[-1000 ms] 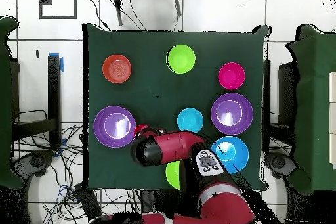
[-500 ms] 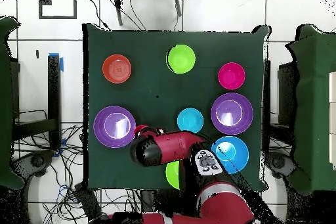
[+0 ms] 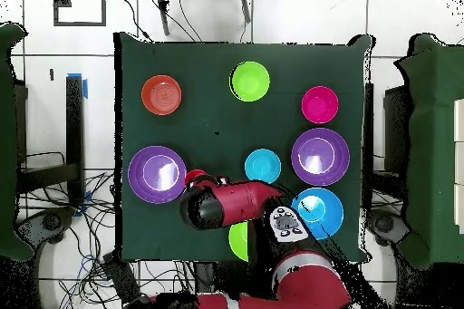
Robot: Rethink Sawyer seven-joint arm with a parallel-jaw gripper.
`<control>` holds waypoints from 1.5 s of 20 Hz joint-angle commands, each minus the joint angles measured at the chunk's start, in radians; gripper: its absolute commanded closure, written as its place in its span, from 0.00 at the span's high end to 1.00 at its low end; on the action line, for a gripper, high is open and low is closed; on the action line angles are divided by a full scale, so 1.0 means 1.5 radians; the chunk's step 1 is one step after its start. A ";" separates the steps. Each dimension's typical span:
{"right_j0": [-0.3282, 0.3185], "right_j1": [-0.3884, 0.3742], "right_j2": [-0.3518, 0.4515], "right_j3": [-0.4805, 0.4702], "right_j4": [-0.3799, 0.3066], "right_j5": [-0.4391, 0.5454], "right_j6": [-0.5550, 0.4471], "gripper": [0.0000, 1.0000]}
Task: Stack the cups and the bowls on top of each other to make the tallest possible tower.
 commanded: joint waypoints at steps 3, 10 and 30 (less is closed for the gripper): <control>-0.016 -0.031 0.042 -0.029 -0.027 0.019 0.021 0.00; -0.044 -0.120 0.085 -0.015 0.007 0.133 -0.021 0.00; -0.163 -0.205 0.271 -0.131 0.147 0.477 -0.108 0.00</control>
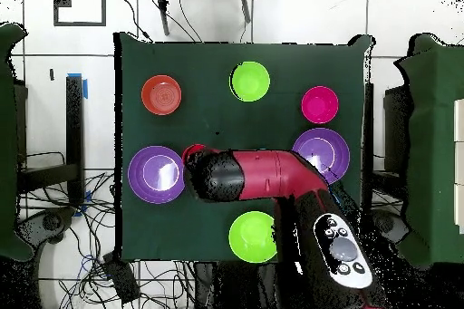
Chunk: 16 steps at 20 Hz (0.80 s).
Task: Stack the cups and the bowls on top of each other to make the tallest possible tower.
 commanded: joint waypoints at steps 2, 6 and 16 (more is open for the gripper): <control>-0.056 0.011 0.126 -0.144 0.064 0.214 -0.119 0.00; -0.083 0.067 0.142 -0.243 0.057 0.278 -0.144 0.00; -0.081 0.184 0.170 -0.473 0.023 0.414 -0.164 0.00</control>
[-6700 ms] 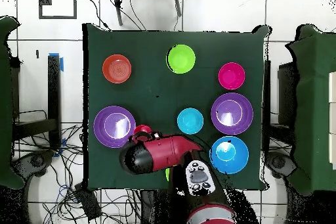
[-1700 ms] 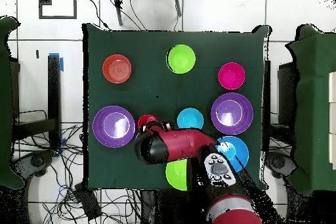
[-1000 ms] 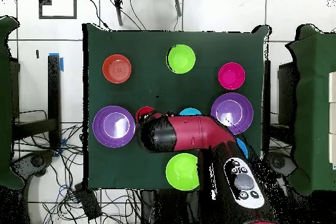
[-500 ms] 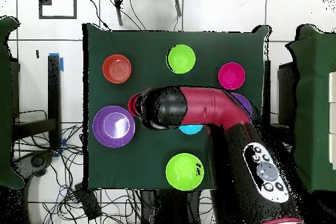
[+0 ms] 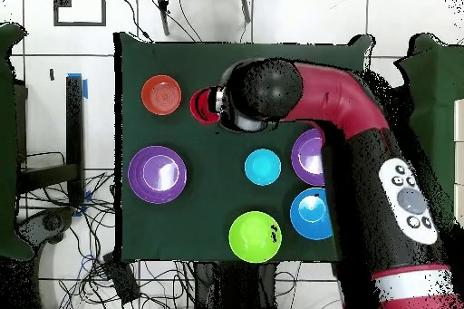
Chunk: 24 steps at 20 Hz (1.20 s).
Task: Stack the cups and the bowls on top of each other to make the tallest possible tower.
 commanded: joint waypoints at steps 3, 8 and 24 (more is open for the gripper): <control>0.020 0.150 0.063 -0.276 -0.041 0.183 -0.185 0.00; 0.036 0.203 0.077 -0.395 -0.067 0.256 -0.214 0.00; 0.050 0.289 0.120 -0.598 -0.151 0.369 -0.305 0.00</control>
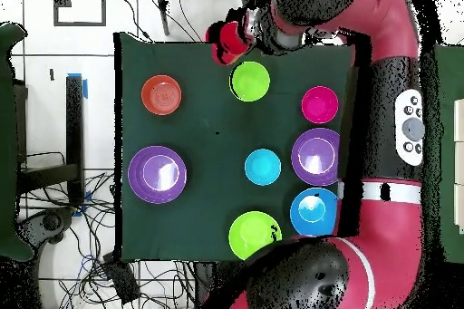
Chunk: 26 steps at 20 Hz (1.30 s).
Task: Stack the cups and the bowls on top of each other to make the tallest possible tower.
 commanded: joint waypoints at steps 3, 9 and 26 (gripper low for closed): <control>0.014 0.047 0.040 -0.114 -0.080 0.092 -0.274 0.00; 0.012 0.049 0.033 -0.127 -0.085 0.094 -0.295 0.00; 0.014 0.022 -0.018 -0.075 -0.103 0.006 -0.299 0.00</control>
